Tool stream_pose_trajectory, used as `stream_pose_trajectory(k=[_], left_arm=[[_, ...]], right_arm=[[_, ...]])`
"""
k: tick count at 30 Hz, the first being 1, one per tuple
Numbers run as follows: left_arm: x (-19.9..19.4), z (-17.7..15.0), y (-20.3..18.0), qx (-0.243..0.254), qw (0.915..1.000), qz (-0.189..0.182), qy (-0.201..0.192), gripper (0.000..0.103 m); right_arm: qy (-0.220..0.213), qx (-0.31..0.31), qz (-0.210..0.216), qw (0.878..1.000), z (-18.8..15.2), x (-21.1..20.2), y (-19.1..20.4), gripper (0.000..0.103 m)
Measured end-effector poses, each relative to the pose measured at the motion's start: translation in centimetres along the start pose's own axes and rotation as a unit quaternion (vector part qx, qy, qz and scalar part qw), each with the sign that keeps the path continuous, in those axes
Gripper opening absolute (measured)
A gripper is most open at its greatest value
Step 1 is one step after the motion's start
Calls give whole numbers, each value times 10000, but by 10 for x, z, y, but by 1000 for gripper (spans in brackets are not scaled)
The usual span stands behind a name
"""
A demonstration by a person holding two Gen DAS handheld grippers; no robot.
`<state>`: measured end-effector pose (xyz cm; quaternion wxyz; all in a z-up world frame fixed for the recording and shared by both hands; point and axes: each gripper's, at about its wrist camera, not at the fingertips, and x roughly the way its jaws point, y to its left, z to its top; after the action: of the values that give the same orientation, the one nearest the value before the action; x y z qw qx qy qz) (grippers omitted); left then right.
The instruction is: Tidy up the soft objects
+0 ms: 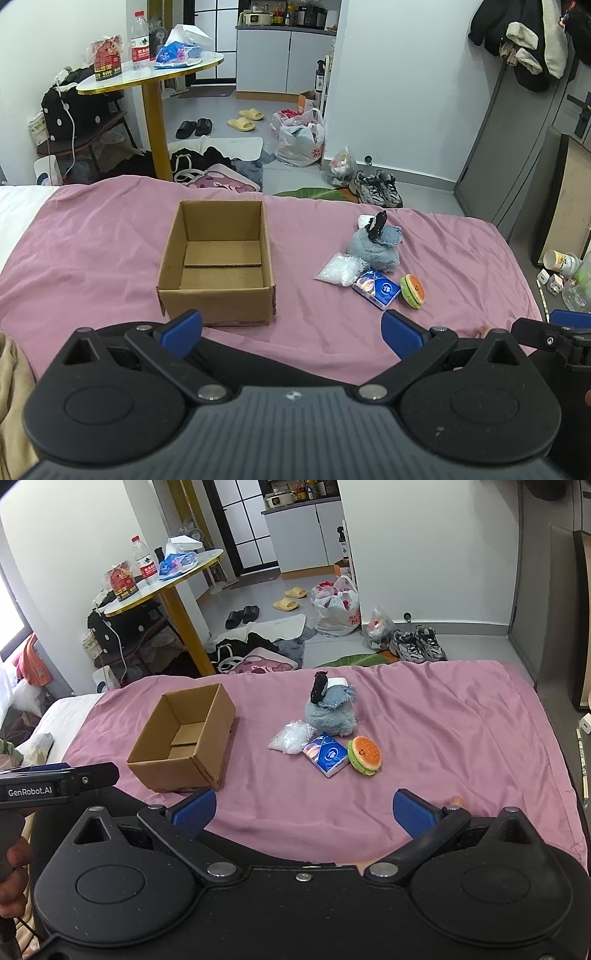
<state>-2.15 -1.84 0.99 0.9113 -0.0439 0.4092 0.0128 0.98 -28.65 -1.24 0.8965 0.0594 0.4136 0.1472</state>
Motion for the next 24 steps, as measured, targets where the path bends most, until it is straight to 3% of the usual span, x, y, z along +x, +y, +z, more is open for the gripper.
stream_pose_trajectory(k=[18, 24], left_arm=[[49, 16, -23, 5, 9998, -27, 182, 102], [70, 24, -29, -75, 9997, -45, 248, 100]], right_arm=[[92, 556, -1, 9984, 9, 40, -35, 103], [190, 815, 72, 9965, 13, 61, -50, 90]])
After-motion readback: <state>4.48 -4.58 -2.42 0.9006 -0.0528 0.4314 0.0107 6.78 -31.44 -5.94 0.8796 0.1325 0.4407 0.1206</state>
